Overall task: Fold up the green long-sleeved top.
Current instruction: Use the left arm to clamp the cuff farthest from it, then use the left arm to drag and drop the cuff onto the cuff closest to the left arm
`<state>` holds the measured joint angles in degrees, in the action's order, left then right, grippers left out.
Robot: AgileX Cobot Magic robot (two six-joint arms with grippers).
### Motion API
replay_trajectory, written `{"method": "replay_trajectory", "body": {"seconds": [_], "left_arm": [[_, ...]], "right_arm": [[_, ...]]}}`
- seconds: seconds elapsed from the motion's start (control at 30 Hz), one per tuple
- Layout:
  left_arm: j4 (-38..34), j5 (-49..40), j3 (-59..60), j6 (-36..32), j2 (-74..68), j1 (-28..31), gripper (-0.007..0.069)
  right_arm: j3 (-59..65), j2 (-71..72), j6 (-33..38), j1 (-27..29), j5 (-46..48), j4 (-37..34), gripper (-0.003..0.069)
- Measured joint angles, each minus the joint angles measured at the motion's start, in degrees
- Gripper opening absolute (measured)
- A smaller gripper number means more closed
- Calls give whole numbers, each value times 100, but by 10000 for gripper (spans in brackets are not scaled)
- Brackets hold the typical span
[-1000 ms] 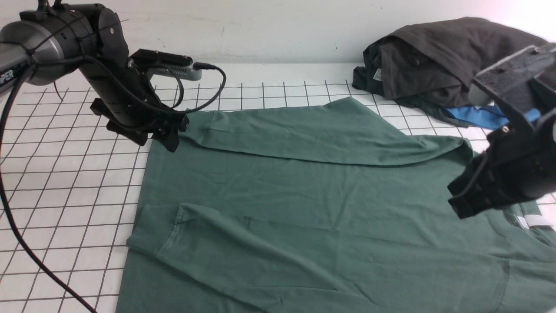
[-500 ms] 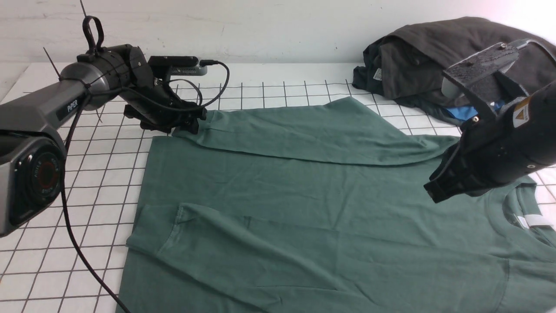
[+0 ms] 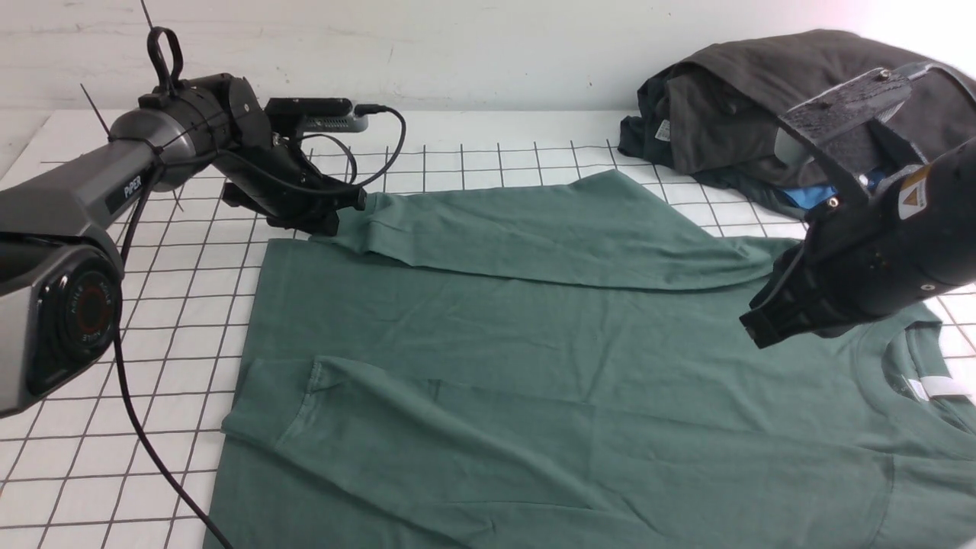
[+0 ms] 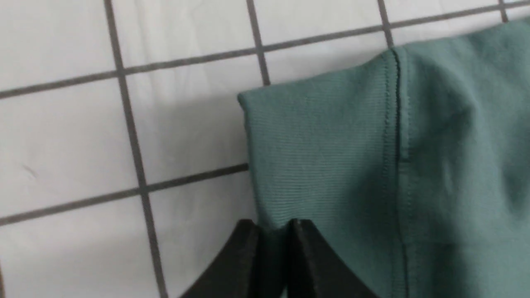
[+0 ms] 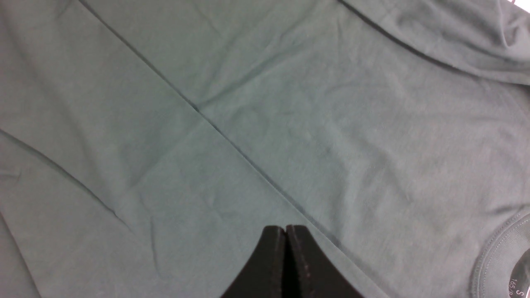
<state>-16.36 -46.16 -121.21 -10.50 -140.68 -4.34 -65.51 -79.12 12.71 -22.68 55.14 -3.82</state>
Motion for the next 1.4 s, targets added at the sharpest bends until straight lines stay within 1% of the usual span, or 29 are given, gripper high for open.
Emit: {"method": "replay_trajectory", "body": {"seconds": [0.07, 0.13, 0.2, 0.23, 0.33, 0.47, 0.57, 0.6, 0.63, 0.73, 0.77, 0.83, 0.9, 0.93, 0.97, 1.03, 1.07, 1.1, 1.2, 1.3, 1.4], "left_arm": [[-114, -206, -32, -193, 81, 0, 15], [-188, -391, -51, -351, 217, 0, 4], [-257, -636, -51, -475, 388, 0, 2], [-330, -886, -59, -644, 632, -6, 2], [-448, -1509, -77, -858, 1097, -6, 2], [-553, -2327, -89, -948, 1742, -6, 2], [-539, -2425, -32, -909, 2025, -6, 2], [-506, -2423, 236, -802, 2307, -6, 2], [-506, -2423, 236, -802, 2307, -6, 2], [-441, -2423, 1308, -734, 3064, -6, 2], [-441, -2423, 2022, -733, 3497, -6, 2], [-454, -2389, 2511, -733, 3778, -6, 2], [-546, -2052, 3711, -761, 4456, -6, 2], [-553, -2012, 3810, -761, 4511, -6, 2], [-607, -1689, 4565, -816, 4927, -6, 2], [-682, -1294, 5479, -893, 5403, -6, 2], [-683, -1221, 5554, -899, 5440, -6, 2], [-714, -1005, 6032, -914, 5663, -6, 2], [-727, -722, 6809, -949, 5918, -6, 2], [-751, -602, 7188, -964, 5928, -6, 2], [-765, -457, 7517, -1176, 5845, -6, 2]], "right_arm": [[0, 0, 0, 0, 0, 0, -15], [0, 0, 0, 0, 0, 0, -15], [0, 0, 0, 0, 0, 7, -15], [0, 0, 0, 0, 0, 34, -15], [0, 0, 0, 0, -2, 58, -15], [0, 0, 0, 0, 0, 58, -15], [0, 30, 0, 0, 77, 58, -15], [0, 93, -5, 0, 235, 58, -15], [0, 105, -5, 0, 256, 58, -15], [0, 461, -17, 0, 525, 58, -15], [0, 657, -24, 0, 576, 43, -15], [0, 796, -40, 0, 620, 38, -15], [-12, 1083, -154, 0, 821, 38, -15], [-12, 1099, -154, 0, 836, 38, -15], [-27, 1193, -222, 0, 994, 38, -15], [-25, 1236, -280, 0, 1252, 38, -15], [-25, 1236, -280, 0, 1292, 38, -15], [-25, 1236, -295, 0, 1409, 24, -15], [-25, 1236, -302, 0, 1575, -123, -15], [-25, 1236, -302, -40, 1636, -195, -15], [-25, 1236, -302, -291, 1644, -195, -15]]}}
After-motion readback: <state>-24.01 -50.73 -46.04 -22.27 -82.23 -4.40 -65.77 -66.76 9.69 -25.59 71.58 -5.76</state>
